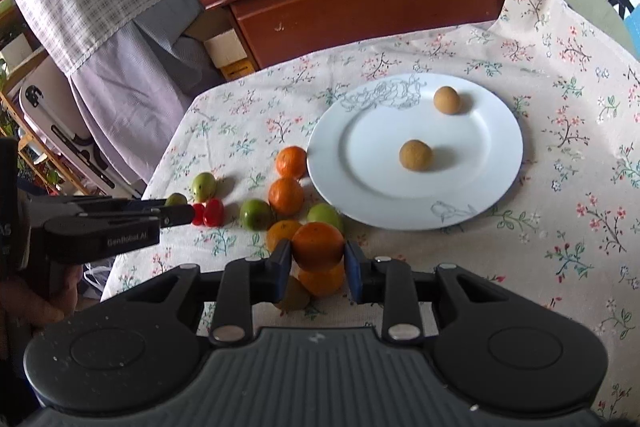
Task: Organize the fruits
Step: 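Carry the green jujube and the tangerine over the plate with both grippers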
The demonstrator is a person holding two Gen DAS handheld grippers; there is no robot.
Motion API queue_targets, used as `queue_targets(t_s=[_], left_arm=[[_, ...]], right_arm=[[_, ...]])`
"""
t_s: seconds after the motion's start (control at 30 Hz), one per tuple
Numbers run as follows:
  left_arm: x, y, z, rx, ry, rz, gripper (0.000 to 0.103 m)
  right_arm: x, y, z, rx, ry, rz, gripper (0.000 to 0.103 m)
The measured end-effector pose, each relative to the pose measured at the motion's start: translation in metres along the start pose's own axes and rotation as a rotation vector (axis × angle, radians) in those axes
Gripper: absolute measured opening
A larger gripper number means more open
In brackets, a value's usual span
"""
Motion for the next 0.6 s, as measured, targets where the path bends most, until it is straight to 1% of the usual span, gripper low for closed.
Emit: queue_targets(t_s=[0.17, 0.6], left_arm=[[-0.004, 0.010, -0.003, 0.018, 0.014, 0.021, 0.020], [-0.009, 0.029, -0.010, 0.060, 0.043, 0.034, 0.020]], right_arm=[[0.000, -0.001, -0.005, 0.003, 0.010, -0.009, 0.029], [-0.004, 0.005, -0.020, 0.038, 0.046, -0.018, 0.029]])
Point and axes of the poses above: each gripper's, at about its wrist camera, not at the fingertips, and x roughly the way its jaws point, y to its right, z to its underside, the point moved 3 cm from there along x, roughly the way its jaws point, and after that the axes turned 4 degrees about z, right-handed, at the moved point
